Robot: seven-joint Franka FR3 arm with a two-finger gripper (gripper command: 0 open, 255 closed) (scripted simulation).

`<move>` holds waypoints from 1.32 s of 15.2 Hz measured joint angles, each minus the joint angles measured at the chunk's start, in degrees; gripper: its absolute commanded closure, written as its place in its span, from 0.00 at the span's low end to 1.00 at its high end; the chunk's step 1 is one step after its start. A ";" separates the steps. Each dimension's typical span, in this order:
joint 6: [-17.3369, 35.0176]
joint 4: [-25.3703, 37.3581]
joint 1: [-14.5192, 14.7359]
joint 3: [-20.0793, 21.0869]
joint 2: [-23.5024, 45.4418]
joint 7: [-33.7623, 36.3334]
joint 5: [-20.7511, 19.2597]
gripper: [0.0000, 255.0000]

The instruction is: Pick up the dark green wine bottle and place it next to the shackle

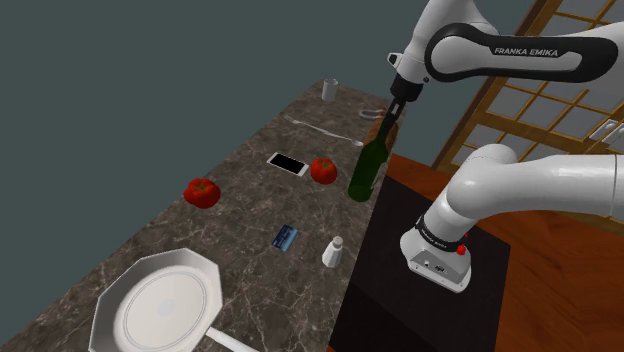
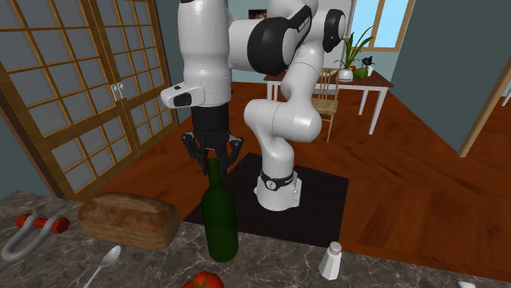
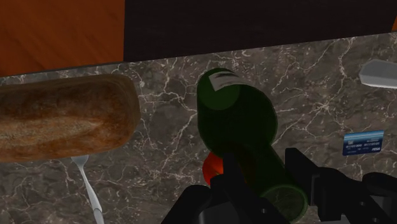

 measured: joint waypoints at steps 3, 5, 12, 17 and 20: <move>0.01 0.00 0.00 0.00 0.01 0.00 -0.01 1.00; 0.01 0.01 0.00 0.00 0.03 -0.01 -0.01 1.00; -3.70 3.53 0.22 0.38 -0.11 0.14 0.36 1.00; -7.56 7.64 0.27 0.47 0.13 -0.04 0.49 1.00; -9.64 10.06 0.45 0.76 0.47 0.12 0.76 1.00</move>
